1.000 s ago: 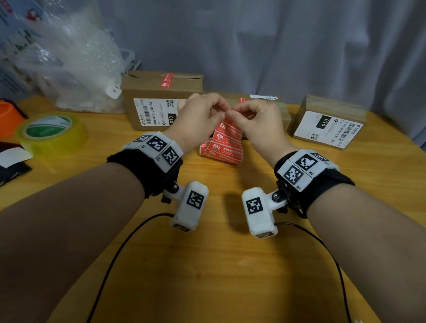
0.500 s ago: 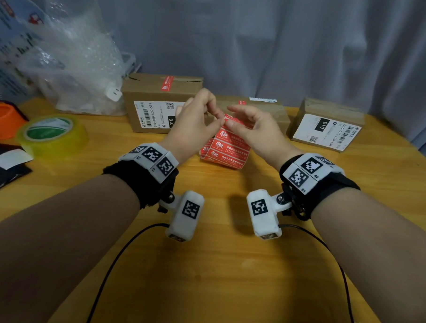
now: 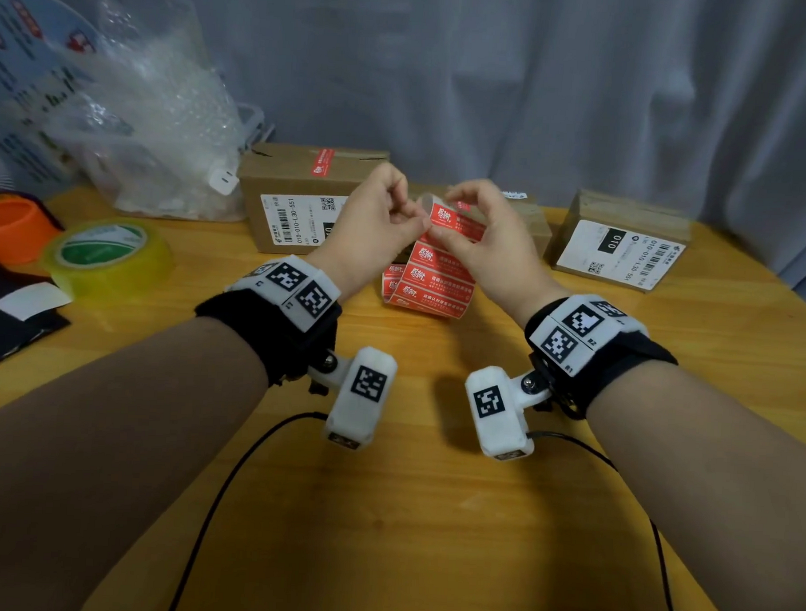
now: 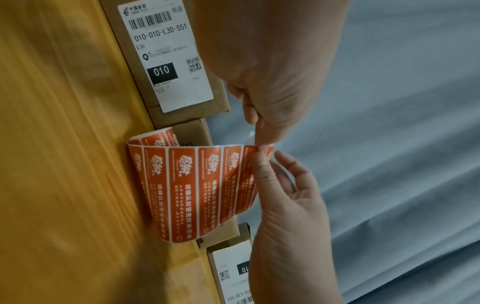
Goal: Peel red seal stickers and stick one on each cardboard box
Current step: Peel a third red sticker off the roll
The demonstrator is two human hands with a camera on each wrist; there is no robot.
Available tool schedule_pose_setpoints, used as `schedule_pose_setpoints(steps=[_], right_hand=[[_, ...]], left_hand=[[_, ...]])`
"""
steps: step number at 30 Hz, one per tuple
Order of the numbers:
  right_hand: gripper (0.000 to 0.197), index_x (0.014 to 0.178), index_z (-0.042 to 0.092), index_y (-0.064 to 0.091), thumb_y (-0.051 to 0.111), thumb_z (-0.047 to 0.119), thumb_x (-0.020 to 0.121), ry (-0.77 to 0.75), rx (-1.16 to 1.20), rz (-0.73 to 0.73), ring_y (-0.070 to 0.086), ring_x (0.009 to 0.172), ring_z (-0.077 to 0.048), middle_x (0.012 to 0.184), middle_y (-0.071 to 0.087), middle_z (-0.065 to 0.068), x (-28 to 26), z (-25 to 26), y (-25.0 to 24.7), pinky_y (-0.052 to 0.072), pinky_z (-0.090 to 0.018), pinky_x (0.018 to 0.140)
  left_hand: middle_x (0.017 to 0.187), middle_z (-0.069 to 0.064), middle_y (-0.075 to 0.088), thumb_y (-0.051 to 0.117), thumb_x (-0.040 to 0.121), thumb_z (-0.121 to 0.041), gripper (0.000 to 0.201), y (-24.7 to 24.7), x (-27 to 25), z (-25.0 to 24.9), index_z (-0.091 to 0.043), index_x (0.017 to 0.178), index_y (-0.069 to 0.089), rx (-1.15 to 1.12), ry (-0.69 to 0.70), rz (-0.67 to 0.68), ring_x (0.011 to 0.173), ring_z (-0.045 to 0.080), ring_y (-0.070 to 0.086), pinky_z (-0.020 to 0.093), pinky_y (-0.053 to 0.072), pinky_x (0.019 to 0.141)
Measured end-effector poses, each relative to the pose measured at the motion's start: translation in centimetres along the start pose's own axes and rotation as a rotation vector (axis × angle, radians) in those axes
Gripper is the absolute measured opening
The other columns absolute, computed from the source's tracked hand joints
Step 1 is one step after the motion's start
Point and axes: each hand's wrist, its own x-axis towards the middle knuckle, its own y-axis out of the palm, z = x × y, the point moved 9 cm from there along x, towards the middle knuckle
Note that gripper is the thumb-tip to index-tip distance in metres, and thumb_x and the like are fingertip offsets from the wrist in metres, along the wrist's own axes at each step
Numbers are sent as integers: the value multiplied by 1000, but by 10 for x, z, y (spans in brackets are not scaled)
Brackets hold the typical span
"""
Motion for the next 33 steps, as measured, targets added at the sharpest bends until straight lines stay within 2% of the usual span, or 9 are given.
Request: schedule_pose_setpoints(steps=[2, 4, 8, 13, 15, 20, 26, 29, 33], right_hand=[[21, 98, 20, 64, 70, 30, 80, -55, -93, -50, 51, 118, -14, 122, 61, 1, 2, 6, -3, 44, -37, 101], [18, 93, 17, 70, 70, 30, 80, -97, -146, -84, 50, 118, -15, 118, 64, -1, 3, 11, -5, 38, -33, 103], [20, 93, 15, 74, 70, 29, 79, -149, -183, -110, 51, 112, -15, 111, 69, -1, 5, 17, -8, 32, -21, 96], [22, 92, 14, 75, 68, 30, 80, -198, -225, -115, 53, 111, -20, 109, 70, -3, 5, 24, -7, 39, -40, 100], [24, 94, 14, 75, 68, 32, 80, -207, -244, -92, 52, 113, -21, 111, 70, -3, 5, 25, -5, 39, -43, 101], [26, 97, 15, 74, 68, 35, 80, -244, -304, -35, 51, 114, -21, 113, 69, -1, 3, 28, 0, 38, -47, 101], [24, 98, 13, 74, 63, 30, 84, -304, -392, -62, 54, 109, -26, 109, 71, -4, -3, 35, -1, 42, -48, 97], [28, 95, 13, 74, 57, 32, 85, -341, -430, -87, 57, 105, -27, 107, 72, -4, -6, 41, 0, 44, -46, 94], [31, 89, 13, 75, 51, 33, 84, -417, -524, -119, 60, 100, -28, 104, 73, -3, -10, 49, 3, 42, -42, 88]], left_hand=[[75, -2, 59, 62, 85, 1, 40, -2, 0, -4, -22, 73, 33, 25, 35, -11, 62, -7, 58, 10, 47, 63], [78, 5, 60, 62, 85, 2, 39, -3, -2, -9, -22, 73, 33, 45, 77, -19, 62, -14, 56, 7, 46, 63], [86, 11, 63, 61, 85, 0, 38, -5, -5, -12, -23, 74, 34, 82, 111, -23, 66, -8, 55, 11, 46, 69], [82, -3, 63, 60, 86, -1, 35, -3, -5, -9, -23, 76, 35, 93, 115, -2, 71, -7, 56, 13, 48, 71], [84, -4, 63, 60, 86, -1, 34, -3, -6, -9, -23, 77, 35, 107, 117, 8, 75, -2, 57, 16, 49, 73], [84, -2, 65, 59, 86, -2, 38, -3, -7, -9, -26, 74, 33, 144, 118, 28, 71, -10, 57, 10, 48, 70], [93, 19, 67, 60, 87, -6, 41, -4, -7, -8, -27, 70, 29, 163, 99, -5, 88, 26, 64, 18, 49, 71], [88, 16, 65, 61, 86, -6, 41, -5, -6, -7, -27, 70, 29, 145, 85, -10, 91, 35, 62, 27, 50, 73], [79, 4, 58, 61, 86, -7, 41, -6, -6, -6, -27, 71, 29, 147, 72, -11, 90, 38, 61, 26, 47, 71]])
